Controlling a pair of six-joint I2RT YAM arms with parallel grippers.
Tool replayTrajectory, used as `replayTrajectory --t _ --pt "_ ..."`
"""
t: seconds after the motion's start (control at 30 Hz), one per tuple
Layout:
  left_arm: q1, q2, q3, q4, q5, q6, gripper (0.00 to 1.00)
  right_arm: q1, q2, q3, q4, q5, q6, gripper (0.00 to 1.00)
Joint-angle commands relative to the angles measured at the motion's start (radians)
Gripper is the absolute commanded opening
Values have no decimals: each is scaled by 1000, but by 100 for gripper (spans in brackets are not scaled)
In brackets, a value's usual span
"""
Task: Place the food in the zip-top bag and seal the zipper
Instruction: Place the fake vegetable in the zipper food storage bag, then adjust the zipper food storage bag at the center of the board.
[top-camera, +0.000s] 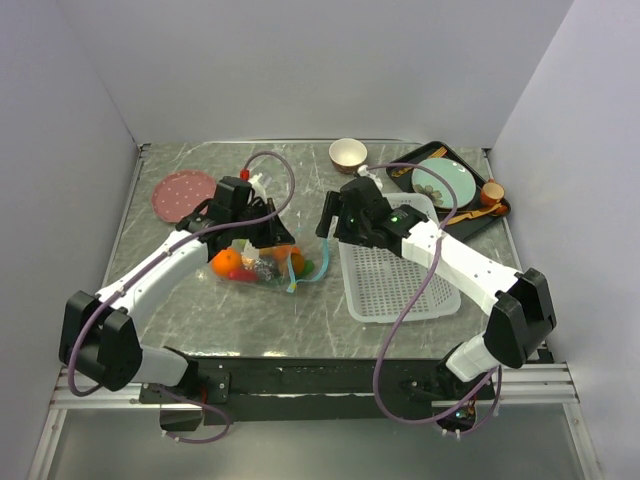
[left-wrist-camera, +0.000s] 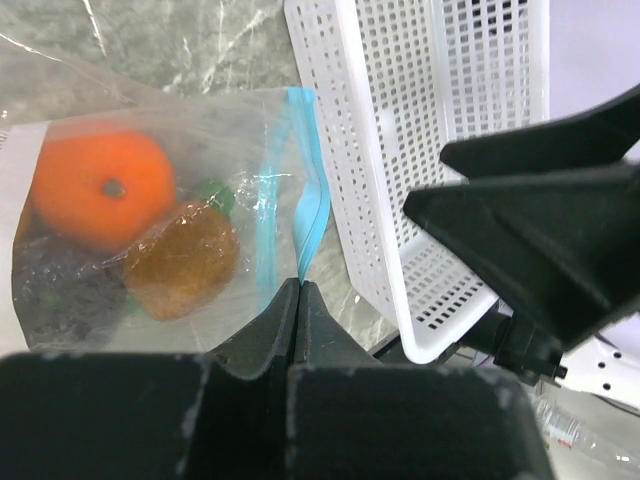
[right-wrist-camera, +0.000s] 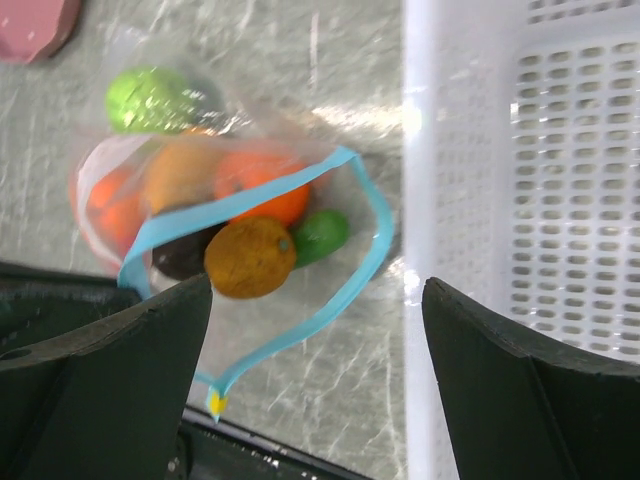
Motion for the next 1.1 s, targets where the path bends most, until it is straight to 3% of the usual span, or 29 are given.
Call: replayTrajectory --t 0.0,0.3,0.67,1.07 --pt "-6 0 9 20 35 40 1 -18 -38 21 -9 35 -11 91" --pt "-5 -52 56 -29 -104 -8 1 -20 -12 5 37 -102 -23 72" --pt "57 -161 134 -92 -247 -38 1 -18 20 -5 57 -149 -22 71" --pt "89 -196 114 -81 -241 -51 1 -15 126 21 70 -183 -14 67"
